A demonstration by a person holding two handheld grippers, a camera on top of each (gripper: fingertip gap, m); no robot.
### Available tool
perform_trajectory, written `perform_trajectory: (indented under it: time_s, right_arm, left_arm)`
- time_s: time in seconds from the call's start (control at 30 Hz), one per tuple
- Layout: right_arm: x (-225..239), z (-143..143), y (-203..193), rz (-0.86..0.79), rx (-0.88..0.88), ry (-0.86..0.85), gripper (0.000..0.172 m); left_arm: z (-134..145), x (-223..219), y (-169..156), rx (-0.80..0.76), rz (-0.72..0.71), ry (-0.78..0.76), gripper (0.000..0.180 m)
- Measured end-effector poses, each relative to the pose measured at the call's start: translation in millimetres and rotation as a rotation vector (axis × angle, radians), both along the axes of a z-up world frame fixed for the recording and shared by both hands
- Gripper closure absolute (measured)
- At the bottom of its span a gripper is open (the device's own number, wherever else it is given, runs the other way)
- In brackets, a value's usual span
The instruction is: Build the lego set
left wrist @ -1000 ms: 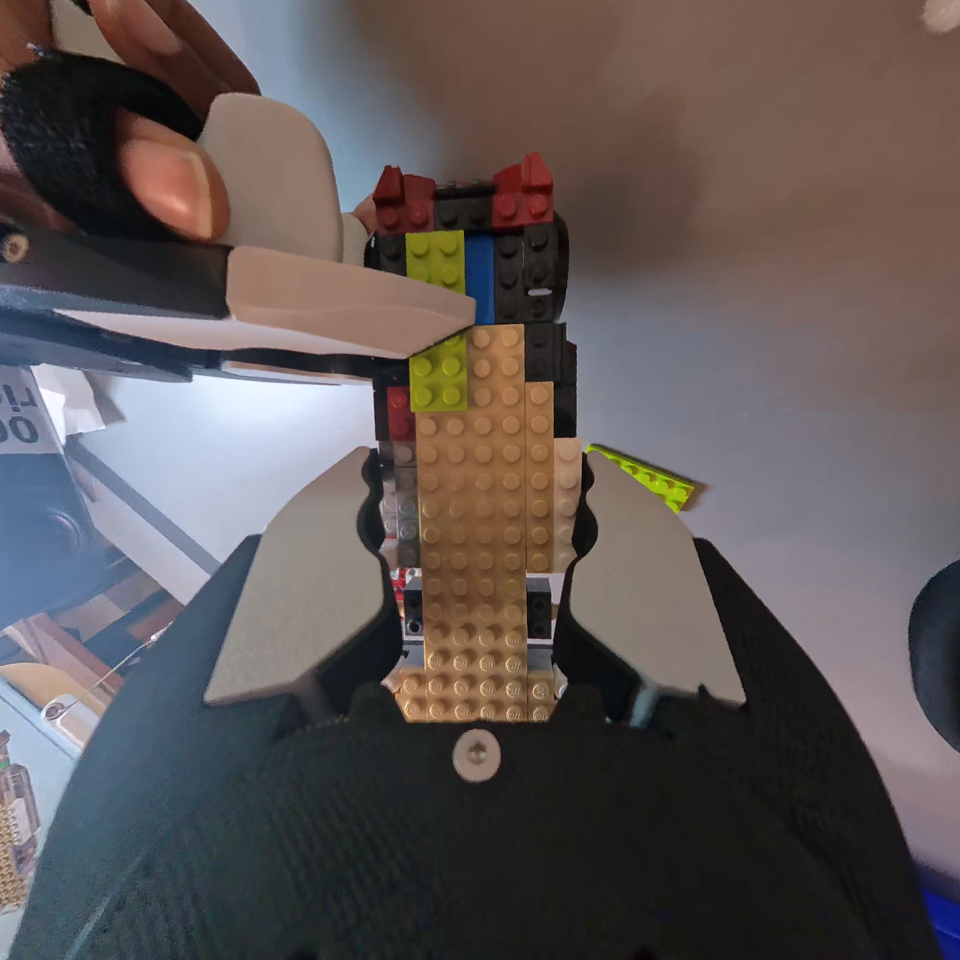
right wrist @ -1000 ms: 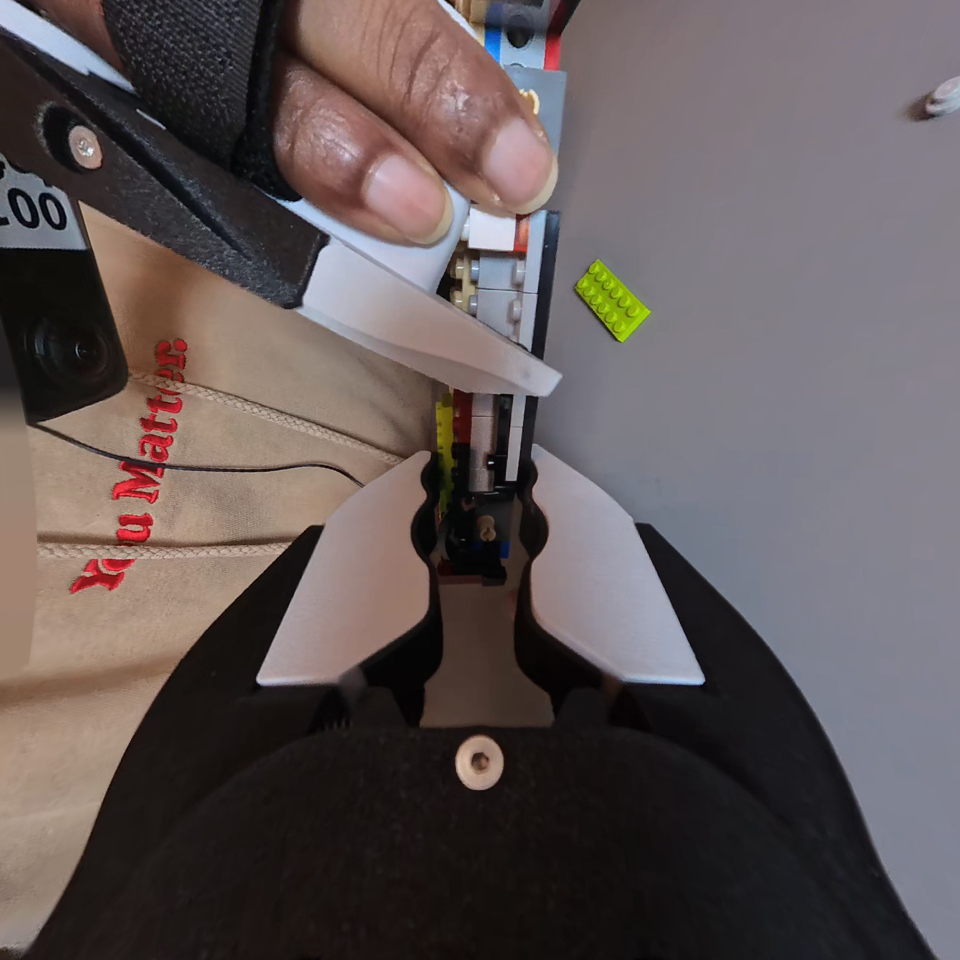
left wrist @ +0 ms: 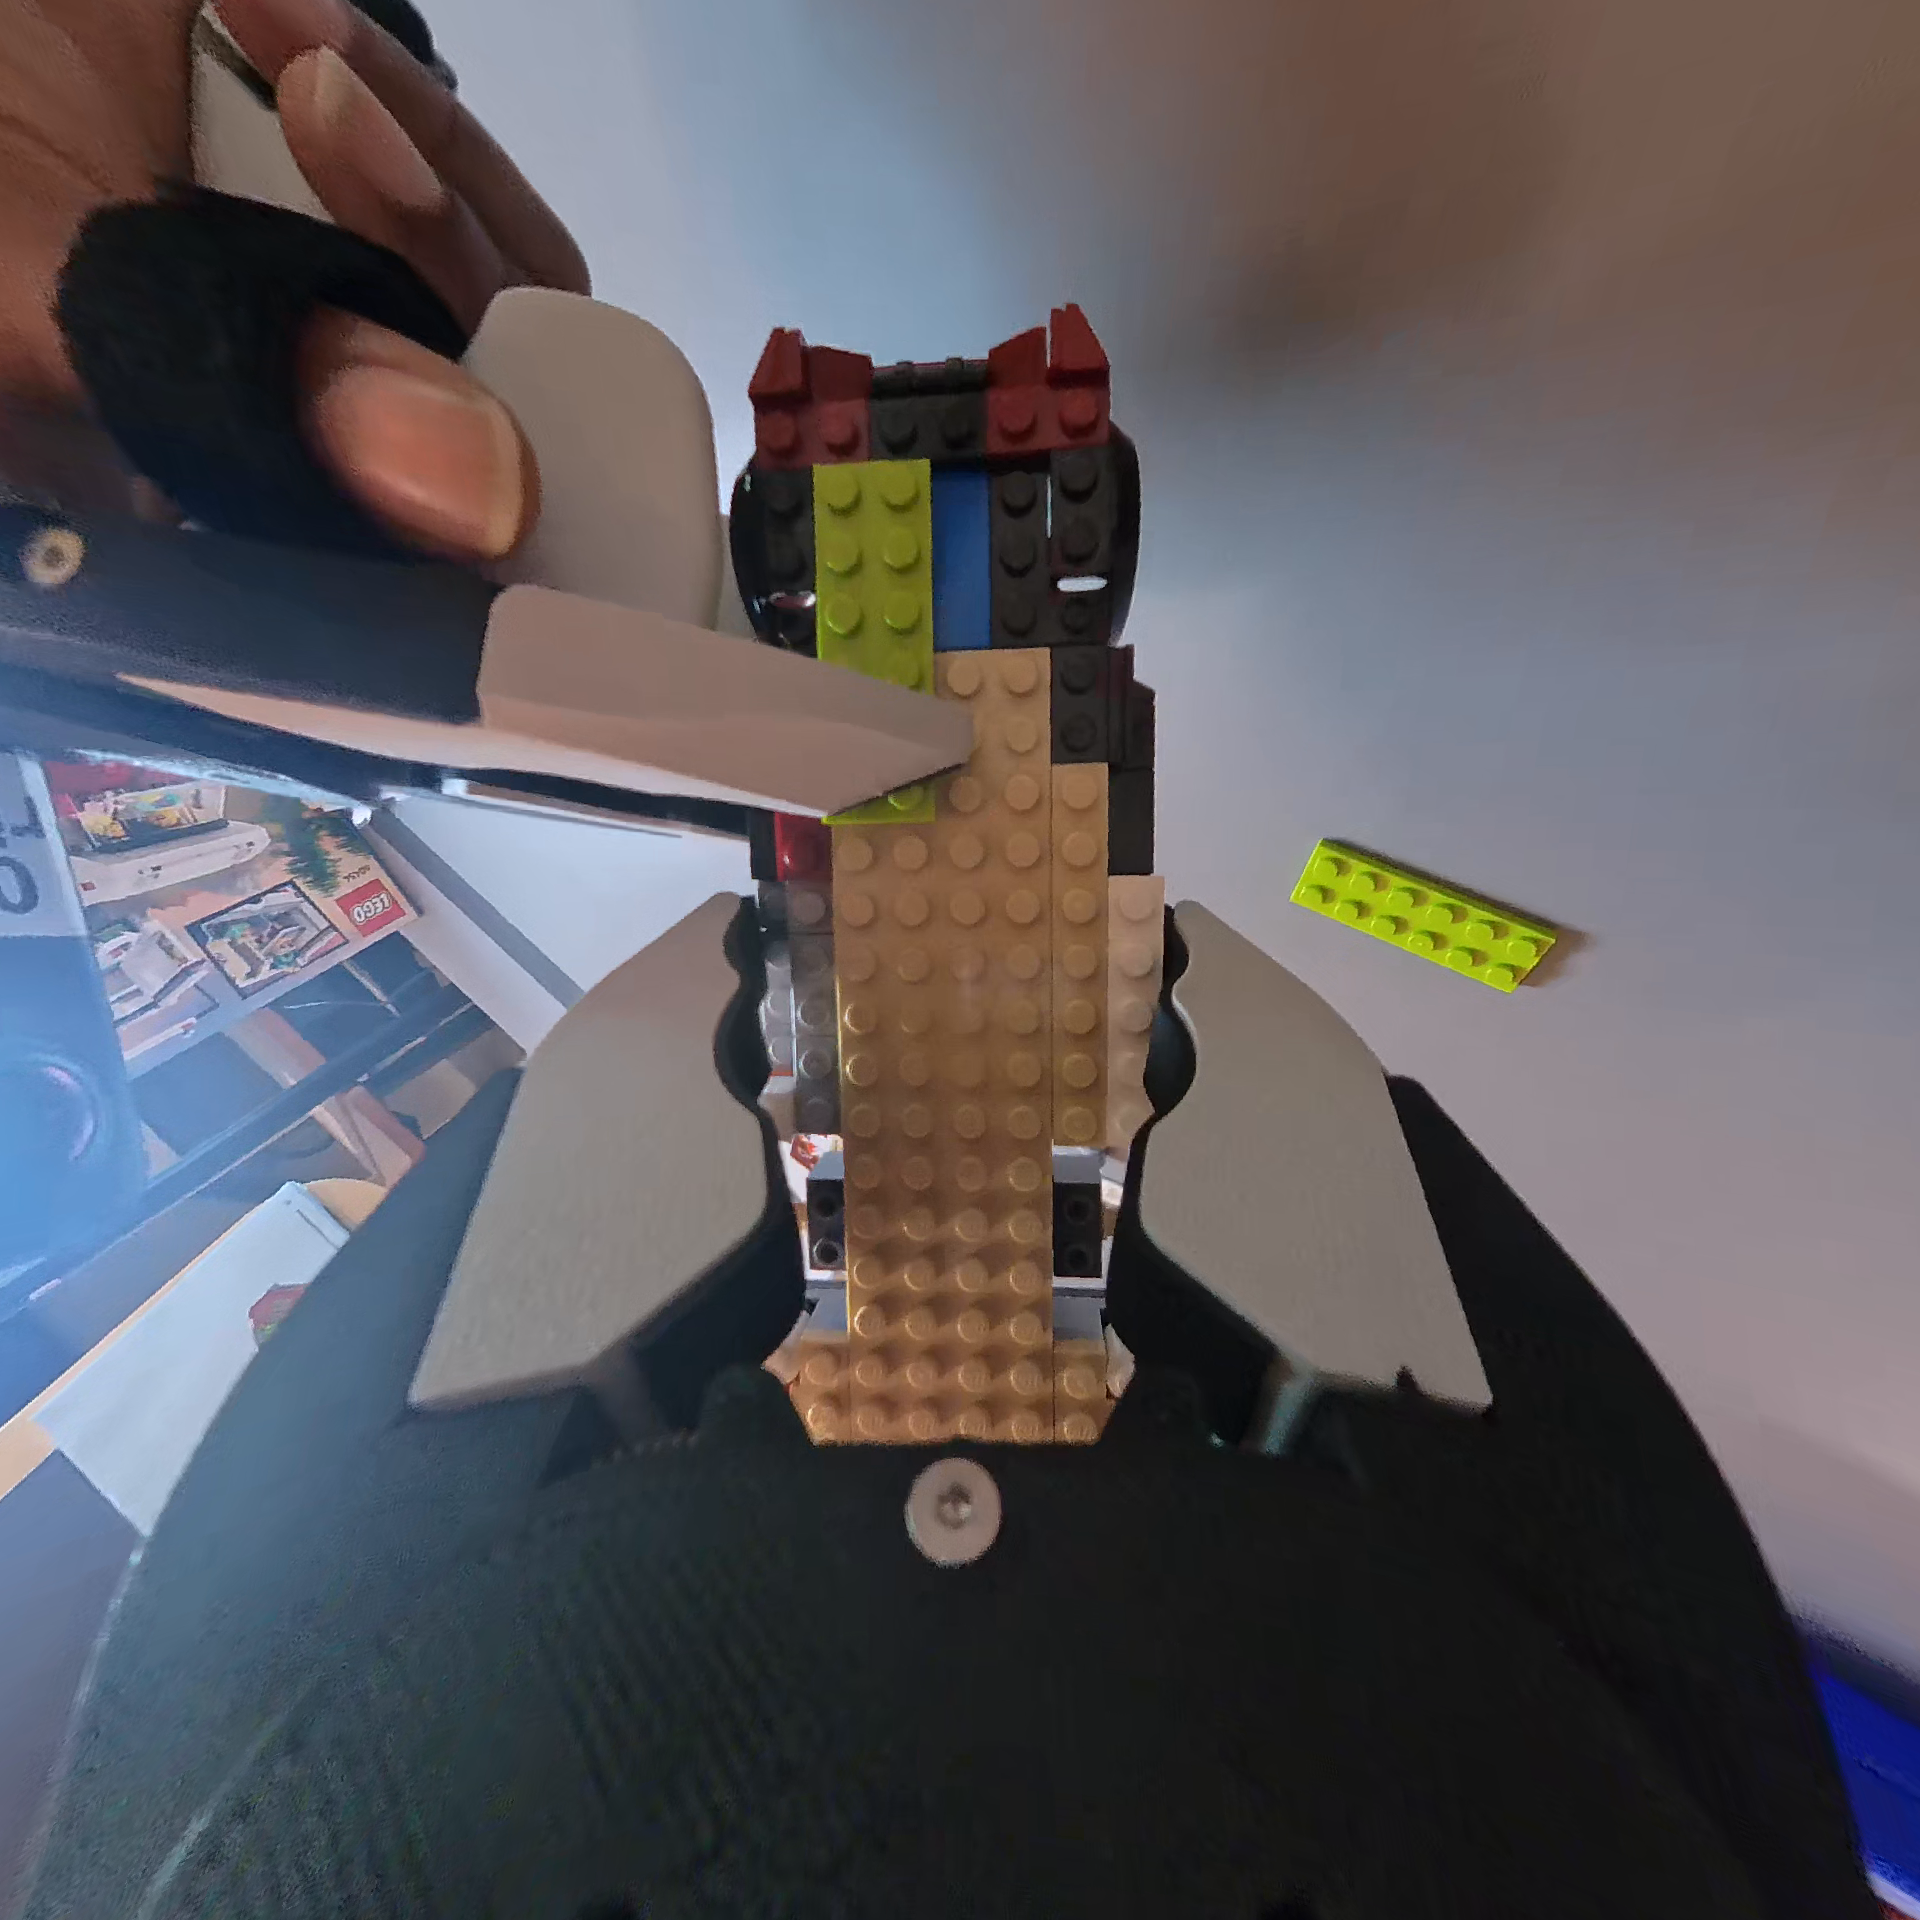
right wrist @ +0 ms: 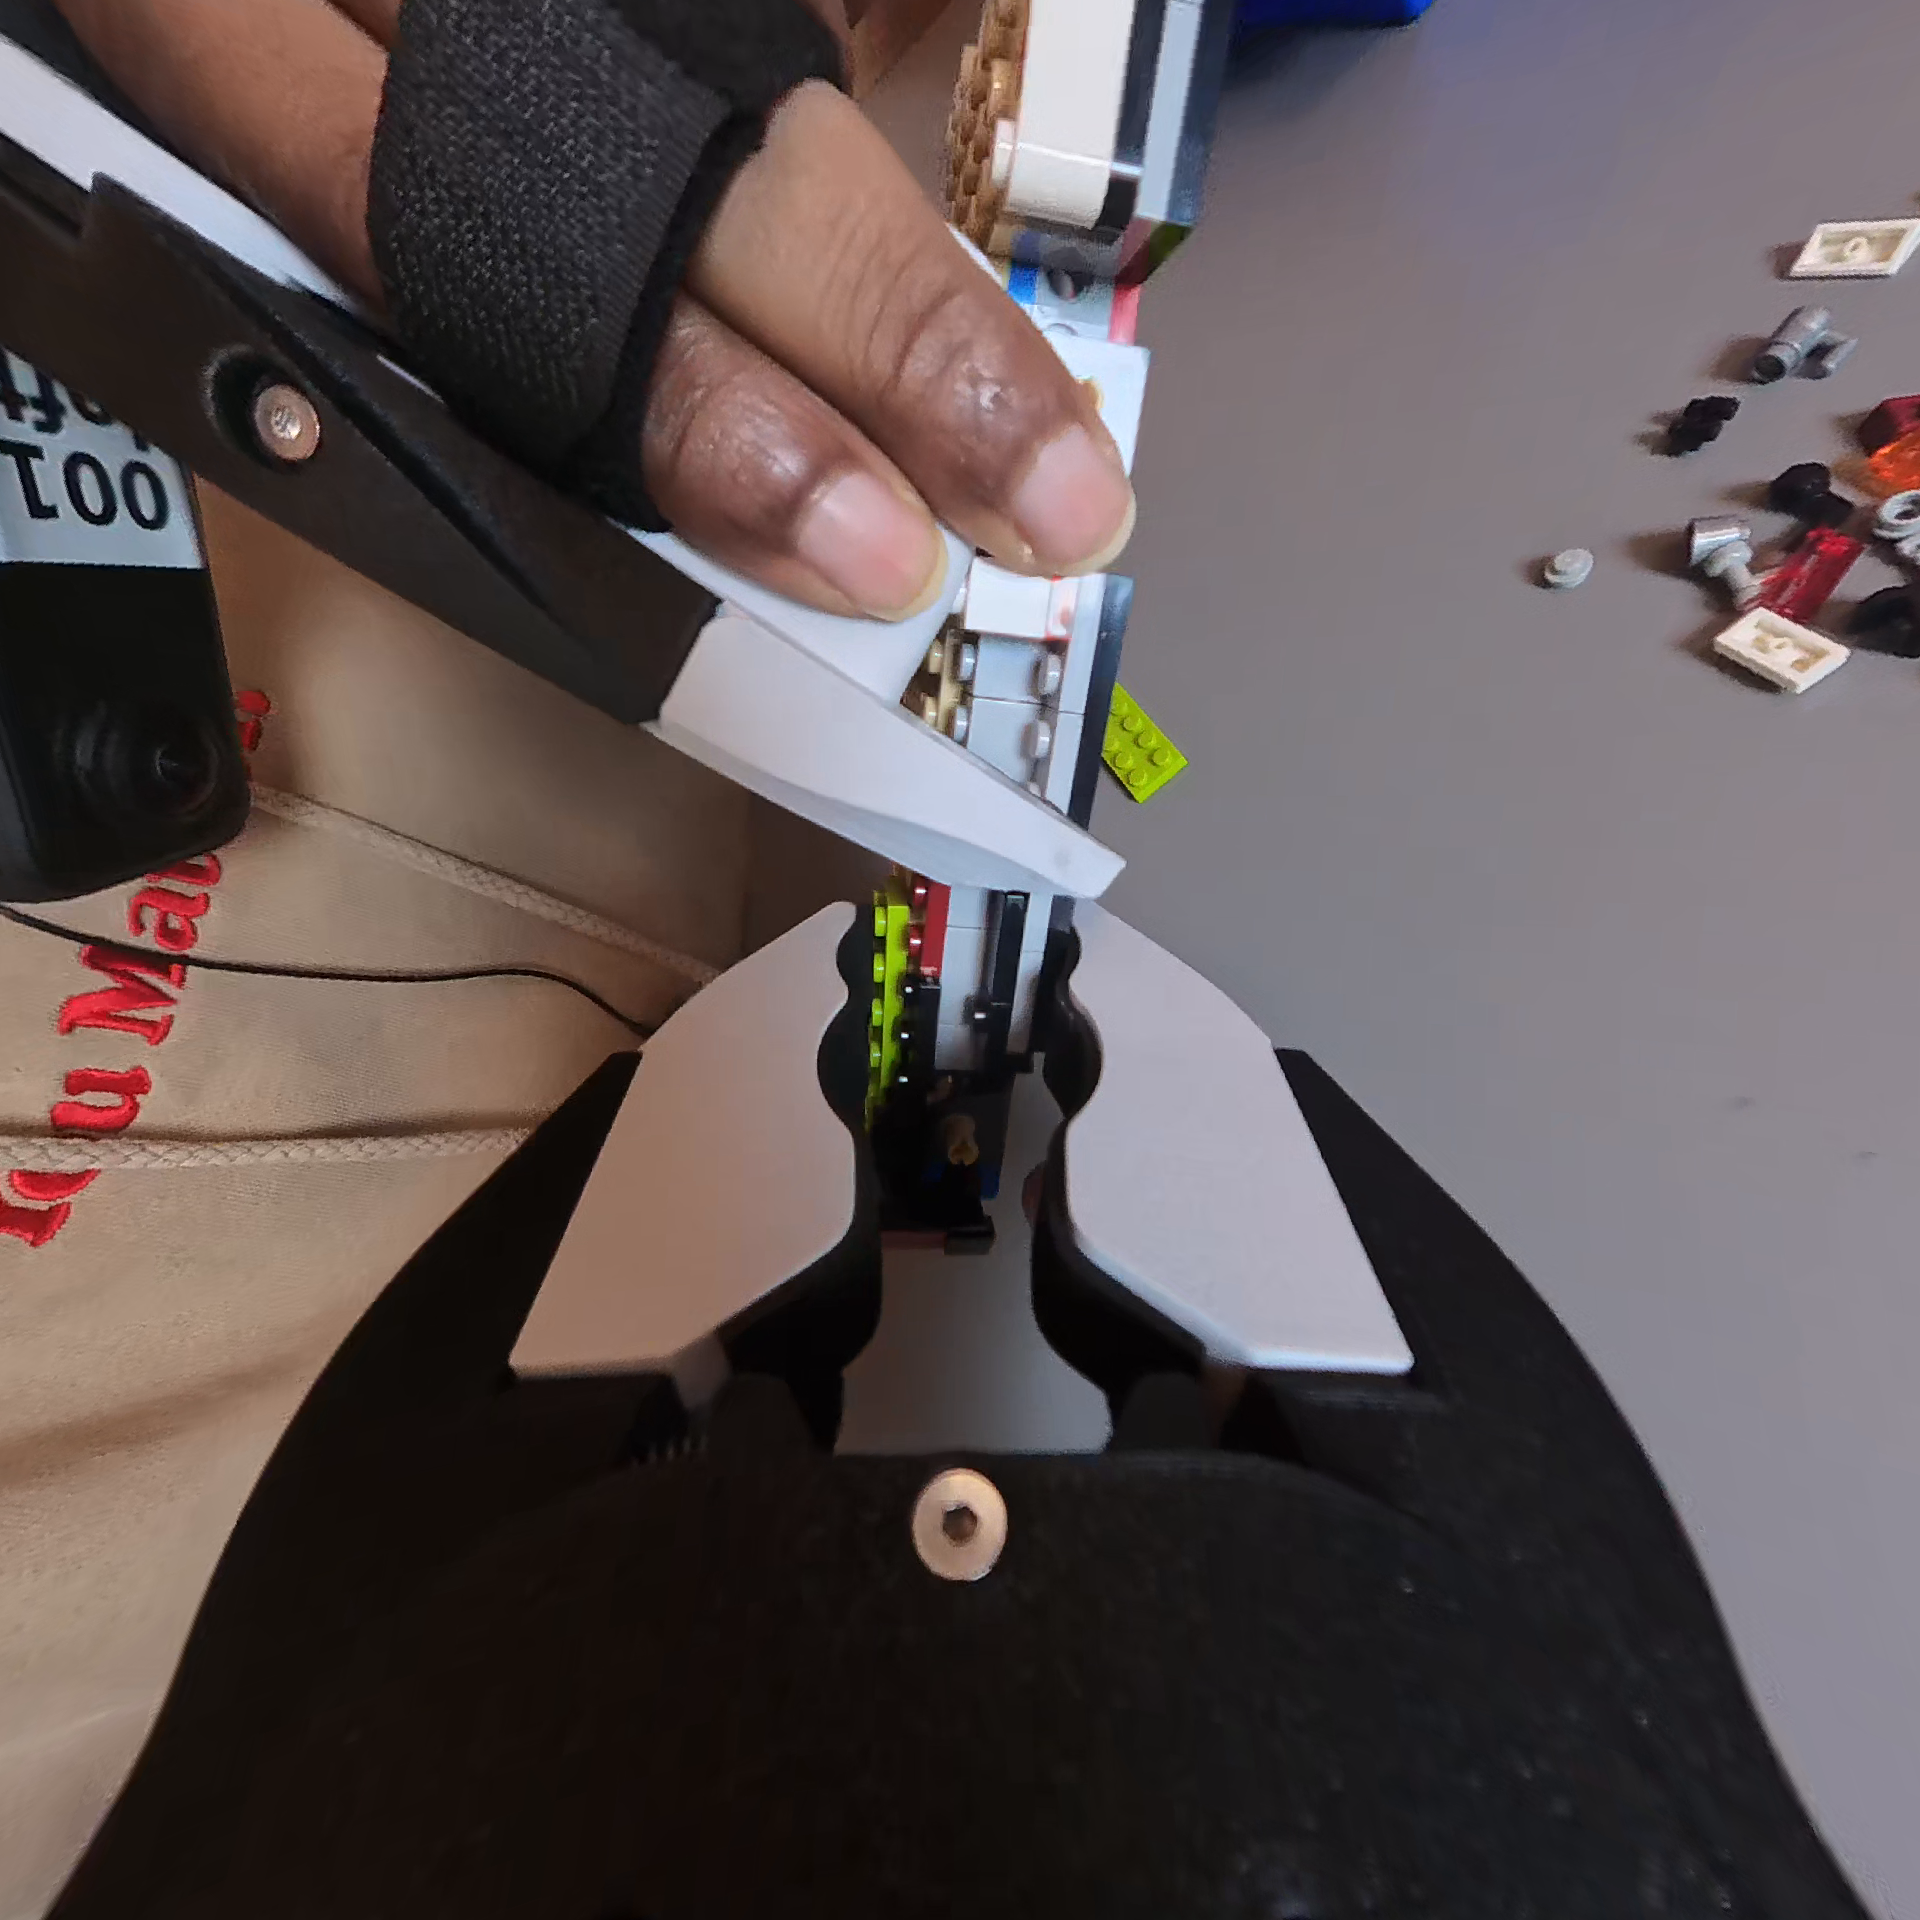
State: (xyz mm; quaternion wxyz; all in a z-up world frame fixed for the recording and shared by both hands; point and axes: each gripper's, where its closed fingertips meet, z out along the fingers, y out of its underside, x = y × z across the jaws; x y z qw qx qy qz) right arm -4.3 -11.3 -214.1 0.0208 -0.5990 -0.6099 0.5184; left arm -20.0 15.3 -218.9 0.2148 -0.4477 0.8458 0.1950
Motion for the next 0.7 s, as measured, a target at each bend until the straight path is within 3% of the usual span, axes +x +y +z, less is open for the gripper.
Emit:
perform_trajectory:
  time_s: [0.53,0.7]
  right_arm:
    - [-2.5,-6.2,-2.5,-0.075,-0.05,-0.032,0.144]
    - [0.5,-1.8,2.5,-0.039,0.008,-0.011,0.136]
  left_arm:
    - [-5.6,-1.9,-0.2,0.049,-0.036,0.05,0.108]
    - [-4.6,-1.8,1.6,0.032,-0.007,-0.006,0.108]
